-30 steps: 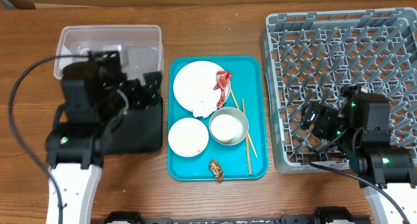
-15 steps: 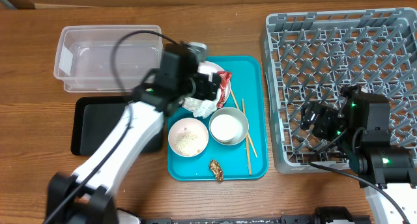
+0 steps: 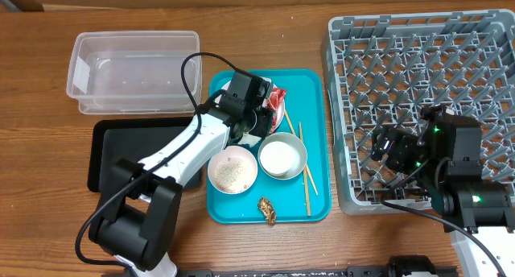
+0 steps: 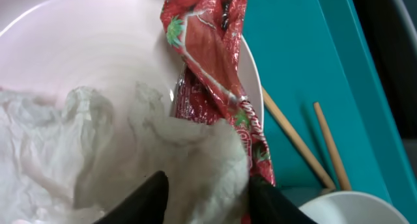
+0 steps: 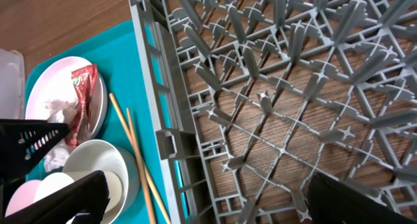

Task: Sort waste into correct bins and load items into the dishwasher
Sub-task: 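Grasp the crumpled white tissue on the plate with the left gripper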

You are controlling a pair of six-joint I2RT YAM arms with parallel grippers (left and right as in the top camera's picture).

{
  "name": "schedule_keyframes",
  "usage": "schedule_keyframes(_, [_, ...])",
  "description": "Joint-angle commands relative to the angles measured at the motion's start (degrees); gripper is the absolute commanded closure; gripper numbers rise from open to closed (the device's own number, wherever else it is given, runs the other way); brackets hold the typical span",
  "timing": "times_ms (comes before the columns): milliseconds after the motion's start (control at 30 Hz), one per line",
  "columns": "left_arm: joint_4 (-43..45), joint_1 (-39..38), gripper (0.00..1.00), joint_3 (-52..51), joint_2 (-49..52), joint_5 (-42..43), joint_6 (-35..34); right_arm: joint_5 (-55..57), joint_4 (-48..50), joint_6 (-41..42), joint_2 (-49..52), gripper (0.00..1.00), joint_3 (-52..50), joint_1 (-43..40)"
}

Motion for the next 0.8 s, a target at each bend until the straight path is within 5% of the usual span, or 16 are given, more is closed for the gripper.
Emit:
schedule_keyframes(0, [-0.83, -0.11, 0.74, 1.4, 0.28, -0.35, 0.9, 0.55, 0.13, -0.35, -0.42, 0.0, 1.84, -0.11])
schedule_keyframes(133, [-3.1, -0.11, 0.96, 1.4, 0.28, -0.63, 0.92, 0.52, 0.13, -0.35, -0.42, 0.0, 1.84, -0.11])
schedule_keyframes(433, [-7.23, 2.25, 0.96, 4.72, -3.74, -0.66, 0.92, 0.55, -0.11, -0.35, -0.42, 0.0, 1.84, -0.11])
schedule_keyframes(767, [-8.85, 13.09, 0.96, 9.42, -15.34, -2.89, 0.92, 0.55, -0.11, -0.35, -0.42, 0.0, 1.84, -0.11])
